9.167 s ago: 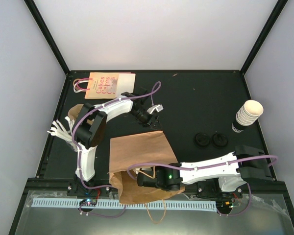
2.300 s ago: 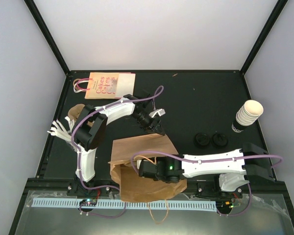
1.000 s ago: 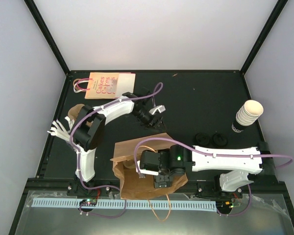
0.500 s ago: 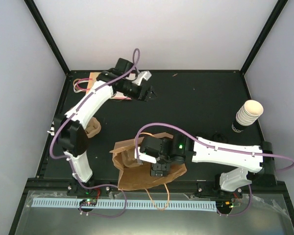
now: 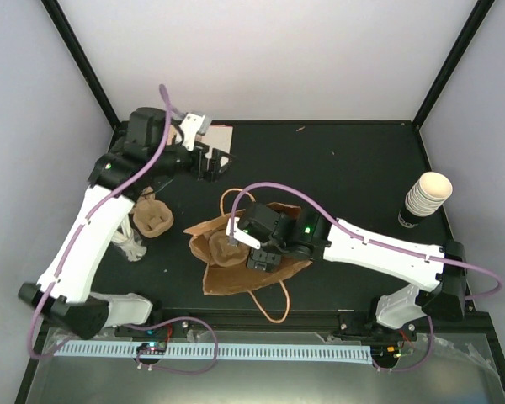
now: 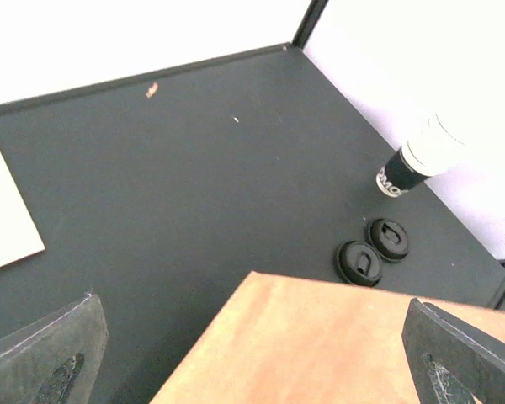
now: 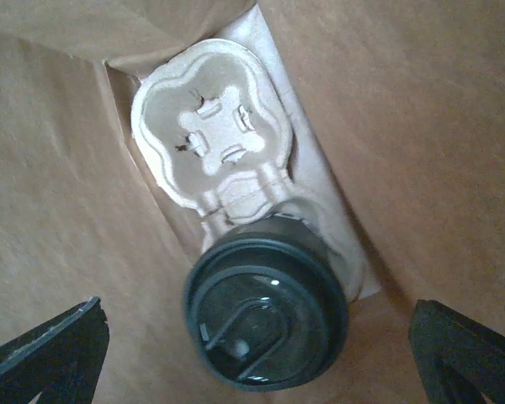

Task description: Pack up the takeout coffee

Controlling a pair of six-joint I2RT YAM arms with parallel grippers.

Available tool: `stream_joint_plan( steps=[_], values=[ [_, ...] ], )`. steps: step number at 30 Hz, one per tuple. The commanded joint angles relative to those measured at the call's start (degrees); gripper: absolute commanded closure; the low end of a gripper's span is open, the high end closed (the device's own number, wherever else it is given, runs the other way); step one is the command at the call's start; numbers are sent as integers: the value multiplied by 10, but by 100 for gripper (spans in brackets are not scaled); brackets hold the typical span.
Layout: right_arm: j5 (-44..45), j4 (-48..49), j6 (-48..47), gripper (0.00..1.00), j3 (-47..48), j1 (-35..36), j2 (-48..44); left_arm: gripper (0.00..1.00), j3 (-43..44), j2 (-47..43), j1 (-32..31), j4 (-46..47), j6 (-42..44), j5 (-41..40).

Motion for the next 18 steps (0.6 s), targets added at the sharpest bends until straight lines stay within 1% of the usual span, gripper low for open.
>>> stream_joint_plan(
  steps=[1,4,7,9,14,18],
  values=[
    [82,59,-13,0,10,-3,4,1,-11,-73,6,26,26,-65],
    [95,72,-22,0,5,-5,5,1,-5,-94,6,4,52,-34],
    [77,71,-31,0,8,-6,8,1,-1,-101,5,-28,75,17],
    [68,65,-35,0,13,-8,12,3,-2,-109,6,-46,86,35],
    [61,60,-36,0,11,-11,14,9,-26,-148,6,-61,113,76],
    [39,63,-31,0,8,-22,6,18,-51,-182,6,-52,109,119]
  ],
)
